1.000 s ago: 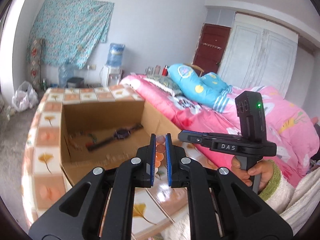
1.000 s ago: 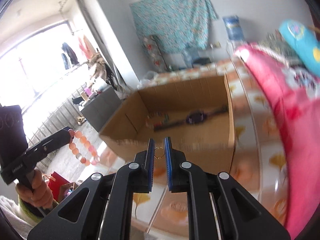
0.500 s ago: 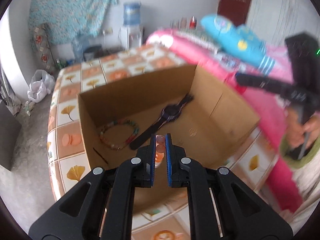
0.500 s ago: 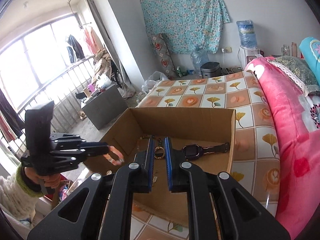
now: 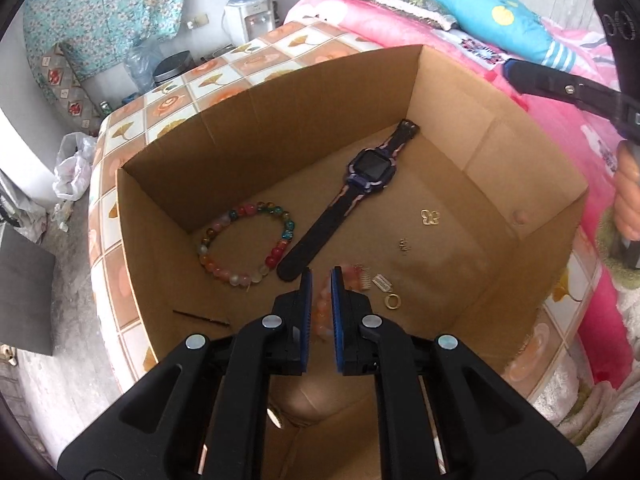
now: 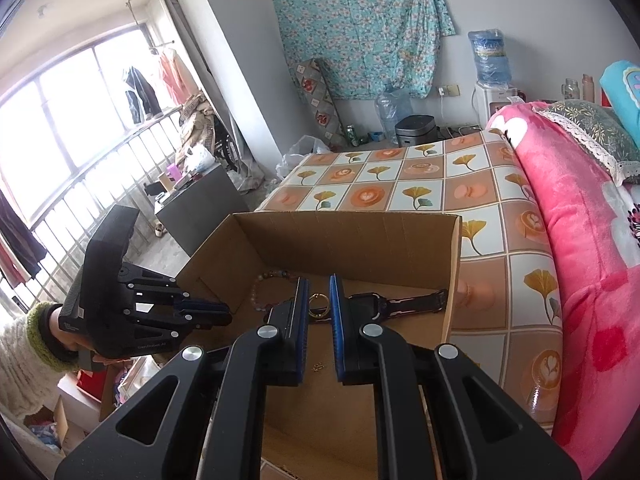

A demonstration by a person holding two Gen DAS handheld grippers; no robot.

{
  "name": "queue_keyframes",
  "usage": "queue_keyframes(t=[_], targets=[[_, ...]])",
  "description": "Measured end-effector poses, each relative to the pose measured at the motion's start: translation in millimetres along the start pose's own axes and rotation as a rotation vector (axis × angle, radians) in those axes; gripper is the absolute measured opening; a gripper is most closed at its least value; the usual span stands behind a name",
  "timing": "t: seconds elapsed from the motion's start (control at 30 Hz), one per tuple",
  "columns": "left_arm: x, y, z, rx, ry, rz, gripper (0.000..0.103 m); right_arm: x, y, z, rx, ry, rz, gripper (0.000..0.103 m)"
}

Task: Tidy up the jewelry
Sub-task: 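Carry the bracelet and ring over the box and open both tools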

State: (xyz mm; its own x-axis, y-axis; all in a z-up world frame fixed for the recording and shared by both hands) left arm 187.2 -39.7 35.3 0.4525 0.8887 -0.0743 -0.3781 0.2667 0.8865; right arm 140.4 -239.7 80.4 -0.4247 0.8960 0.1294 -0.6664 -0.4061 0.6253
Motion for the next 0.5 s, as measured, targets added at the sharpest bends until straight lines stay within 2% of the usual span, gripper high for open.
queue_keyframes(t=[0.1, 0.2, 0.27, 0.33, 0.5], targets=[[6, -1, 3, 0.013, 0.051, -0.016, 0.021, -1, 1, -1, 0.004, -0.002, -0.008, 0.011], [10, 4, 3, -0.009, 0.075, -0.025, 0.025, -1, 1, -1, 0.019, 0.003, -0.017, 0.011], [12, 14, 1, -0.044, 0.096, -0.046, 0.031, 2, 1, 0, 0.045, 0.013, -0.011, 0.011], [13, 25, -2, -0.083, 0.116, -0.062, 0.042, 1, -3, 0, 0.08, 0.013, 0.001, 0.011], [17, 57, -16, -0.207, 0.212, -0.117, 0.059, -1, -25, 0, 0.227, 0.031, 0.033, 0.011]])
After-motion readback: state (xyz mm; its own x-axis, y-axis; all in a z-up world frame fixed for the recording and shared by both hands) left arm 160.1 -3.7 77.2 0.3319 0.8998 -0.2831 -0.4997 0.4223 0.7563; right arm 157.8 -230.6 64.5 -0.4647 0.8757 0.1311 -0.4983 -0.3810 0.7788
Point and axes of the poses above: each gripper's, at about its wrist camera, not at the fingertips, and y roughly against the way its jaws point, x to its left, z to its top, the point moved 1 cm from there along -y, roughly the way its jaws point, and after that the axes turned 13 degrees about y, right-handed, at the moved point
